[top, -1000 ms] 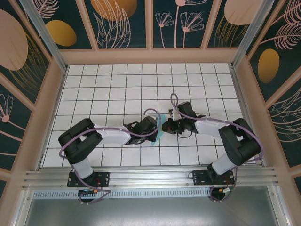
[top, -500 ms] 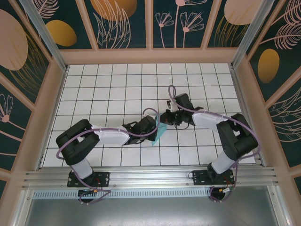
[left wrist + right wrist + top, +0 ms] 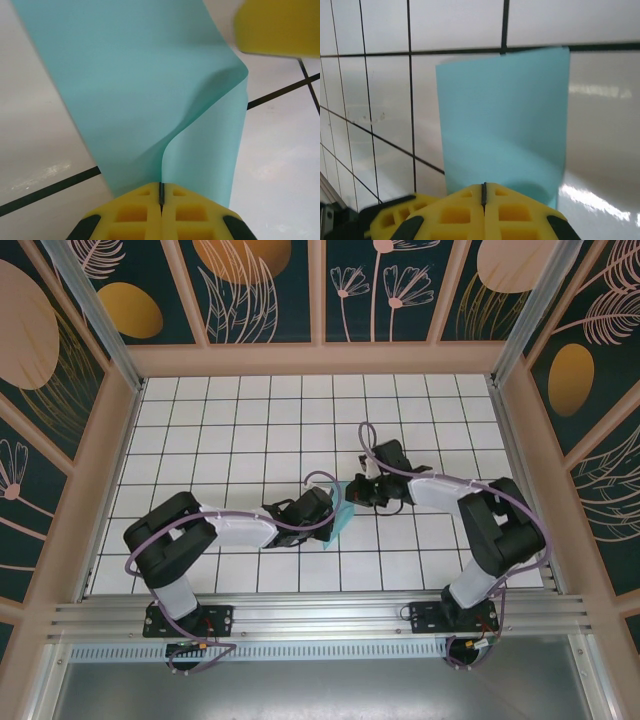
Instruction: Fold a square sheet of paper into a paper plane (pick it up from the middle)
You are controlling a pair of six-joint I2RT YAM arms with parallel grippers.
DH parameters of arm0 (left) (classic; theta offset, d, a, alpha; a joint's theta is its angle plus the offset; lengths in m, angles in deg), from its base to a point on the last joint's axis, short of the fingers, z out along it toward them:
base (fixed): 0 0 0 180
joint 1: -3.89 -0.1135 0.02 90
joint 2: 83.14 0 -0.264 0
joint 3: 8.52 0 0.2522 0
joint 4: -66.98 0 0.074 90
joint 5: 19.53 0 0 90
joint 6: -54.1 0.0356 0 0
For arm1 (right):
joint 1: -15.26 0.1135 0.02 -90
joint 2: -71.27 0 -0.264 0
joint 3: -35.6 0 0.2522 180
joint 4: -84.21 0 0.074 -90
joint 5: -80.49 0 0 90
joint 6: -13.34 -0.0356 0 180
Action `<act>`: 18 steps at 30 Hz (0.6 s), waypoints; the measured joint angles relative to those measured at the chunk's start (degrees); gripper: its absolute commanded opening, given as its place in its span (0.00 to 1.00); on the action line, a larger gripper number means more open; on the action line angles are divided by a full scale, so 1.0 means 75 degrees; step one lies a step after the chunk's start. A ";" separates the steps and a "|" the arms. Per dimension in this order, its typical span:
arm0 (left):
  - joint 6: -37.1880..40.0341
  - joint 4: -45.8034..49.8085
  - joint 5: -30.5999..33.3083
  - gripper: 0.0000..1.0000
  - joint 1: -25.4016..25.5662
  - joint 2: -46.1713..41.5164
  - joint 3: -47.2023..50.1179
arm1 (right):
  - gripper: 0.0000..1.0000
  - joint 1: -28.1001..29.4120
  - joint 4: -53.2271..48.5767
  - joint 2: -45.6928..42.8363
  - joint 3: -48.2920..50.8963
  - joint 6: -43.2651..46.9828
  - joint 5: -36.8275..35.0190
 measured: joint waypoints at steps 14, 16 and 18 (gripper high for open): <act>0.0146 0.0026 0.0000 0.06 0.0000 0.0023 -0.0140 | 0.05 -0.0006 0.0076 -0.0705 0.1113 -0.0122 0.0187; 0.0166 0.0026 0.0000 0.06 0.0000 0.0023 -0.0146 | 0.05 -0.0012 0.0099 -0.0708 0.1096 -0.0122 0.0175; 0.0175 0.0032 0.0000 0.06 0.0000 0.0023 -0.0146 | 0.05 -0.0026 0.0093 -0.0688 0.1008 -0.0119 0.0157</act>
